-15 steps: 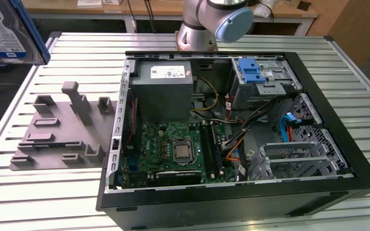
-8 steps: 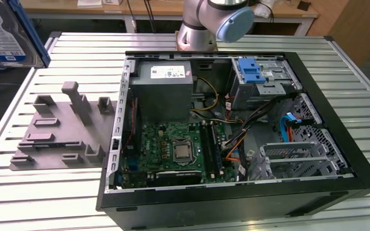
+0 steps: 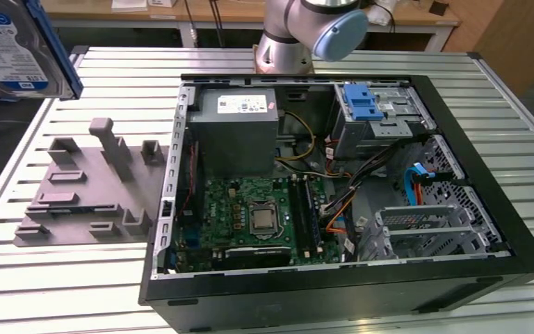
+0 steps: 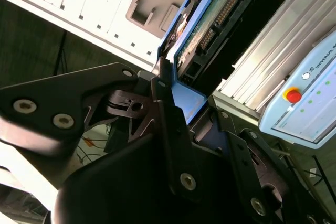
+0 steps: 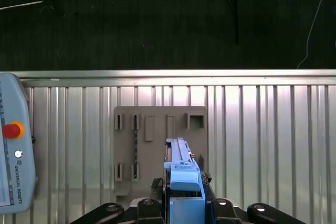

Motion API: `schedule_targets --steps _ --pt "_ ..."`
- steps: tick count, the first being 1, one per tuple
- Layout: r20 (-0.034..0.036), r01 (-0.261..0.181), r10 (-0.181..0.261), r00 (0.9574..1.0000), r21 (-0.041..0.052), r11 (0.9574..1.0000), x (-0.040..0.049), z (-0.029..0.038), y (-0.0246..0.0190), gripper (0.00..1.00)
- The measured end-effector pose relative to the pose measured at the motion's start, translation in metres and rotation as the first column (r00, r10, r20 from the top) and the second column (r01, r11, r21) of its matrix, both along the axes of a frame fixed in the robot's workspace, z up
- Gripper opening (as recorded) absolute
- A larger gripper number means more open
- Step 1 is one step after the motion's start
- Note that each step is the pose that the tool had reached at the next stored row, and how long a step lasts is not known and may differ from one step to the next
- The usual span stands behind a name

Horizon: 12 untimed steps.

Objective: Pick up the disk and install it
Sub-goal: 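Pick up the disk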

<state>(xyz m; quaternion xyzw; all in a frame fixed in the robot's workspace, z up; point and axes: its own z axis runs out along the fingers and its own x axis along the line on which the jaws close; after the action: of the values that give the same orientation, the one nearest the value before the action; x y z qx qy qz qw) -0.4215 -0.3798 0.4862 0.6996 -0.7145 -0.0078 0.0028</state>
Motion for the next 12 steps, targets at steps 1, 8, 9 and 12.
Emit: schedule_targets --steps 1,8,9,12 --pt "0.0001 0.000 0.000 1.0000 0.0001 1.0000 0.0017 -0.0001 -0.0007 0.36" --pt "0.0000 0.000 0.000 1.0000 0.0000 1.0000 0.0077 0.0000 -0.0111 0.36" --pt "0.0001 0.000 0.000 1.0000 0.0001 1.0000 0.0087 -0.0001 -0.0124 0.36" --pt "0.0000 0.000 0.000 1.0000 0.0001 1.0000 0.0149 0.0000 -0.0148 0.36"
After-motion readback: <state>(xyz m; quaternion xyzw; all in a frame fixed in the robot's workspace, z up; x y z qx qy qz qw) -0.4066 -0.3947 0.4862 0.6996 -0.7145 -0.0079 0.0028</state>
